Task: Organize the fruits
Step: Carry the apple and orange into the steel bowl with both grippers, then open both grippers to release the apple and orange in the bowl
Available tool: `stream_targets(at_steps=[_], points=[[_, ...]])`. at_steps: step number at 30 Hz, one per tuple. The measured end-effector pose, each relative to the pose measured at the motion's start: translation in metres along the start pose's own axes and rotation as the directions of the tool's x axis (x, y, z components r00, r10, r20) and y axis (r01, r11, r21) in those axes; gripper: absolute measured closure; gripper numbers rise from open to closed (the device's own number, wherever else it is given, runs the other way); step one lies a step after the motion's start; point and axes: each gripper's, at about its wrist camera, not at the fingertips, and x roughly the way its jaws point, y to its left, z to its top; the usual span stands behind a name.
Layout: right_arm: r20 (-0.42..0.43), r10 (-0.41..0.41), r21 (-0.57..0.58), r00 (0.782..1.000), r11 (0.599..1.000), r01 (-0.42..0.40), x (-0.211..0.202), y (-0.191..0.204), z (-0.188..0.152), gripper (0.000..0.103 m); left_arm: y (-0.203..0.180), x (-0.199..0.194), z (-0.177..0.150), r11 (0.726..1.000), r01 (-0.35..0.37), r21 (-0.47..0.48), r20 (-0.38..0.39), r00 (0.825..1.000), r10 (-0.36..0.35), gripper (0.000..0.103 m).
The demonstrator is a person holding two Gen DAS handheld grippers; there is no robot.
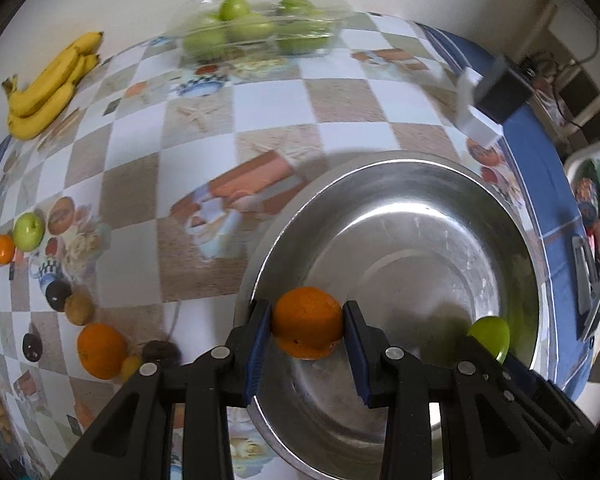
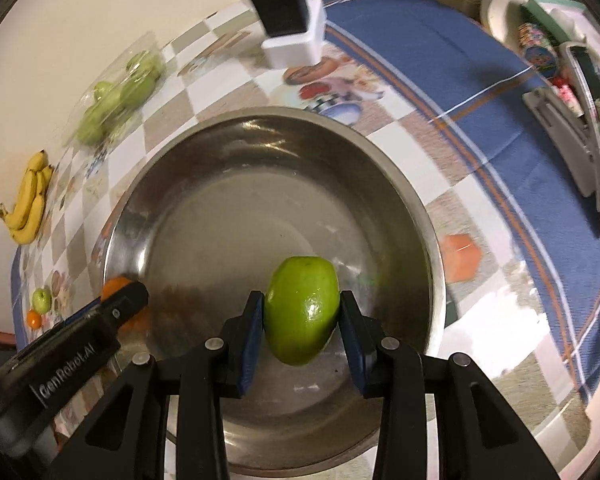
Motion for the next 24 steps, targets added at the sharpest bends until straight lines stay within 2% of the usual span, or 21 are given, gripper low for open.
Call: stream_targets(at_steps=[9,12,13,18,21,24], points=[[-0.011,0.002,-0.043,1.0,0.999,-0.003,0.003,0.014,-0.001,0.064,0.01,-0.007,0.001,1.0,0.013,-0.022,-0.004,1.0,-0.013,0.061],[0.001,0.002,-0.045,1.0,0.999,-0.002,0.0,0.015,0.0,0.061,0.012,-0.014,0.0,0.999,0.032,-0.027,0.004,0.999,-0.032,0.049],[0.011,0.009,-0.048,1.0,0.999,-0.008,-0.004,0.016,0.001,0.057,0.011,-0.017,0.0,0.999,0.028,-0.025,0.008,1.0,-0.028,0.047],[0.051,0.032,-0.059,0.998,0.998,-0.029,-0.02,0.021,0.002,0.055,0.012,-0.036,0.0,1.0,0.015,-0.017,0.037,0.999,-0.014,0.047],[0.073,0.039,-0.07,0.997,0.997,-0.034,-0.029,0.024,0.003,0.055,0.02,-0.048,-0.002,0.999,-0.024,-0.025,0.052,0.998,0.026,0.044],[0.081,0.044,-0.08,0.996,0.996,-0.038,-0.035,0.025,0.0,0.053,0.03,-0.054,-0.004,0.993,-0.108,-0.045,0.069,0.991,0.11,0.029]])
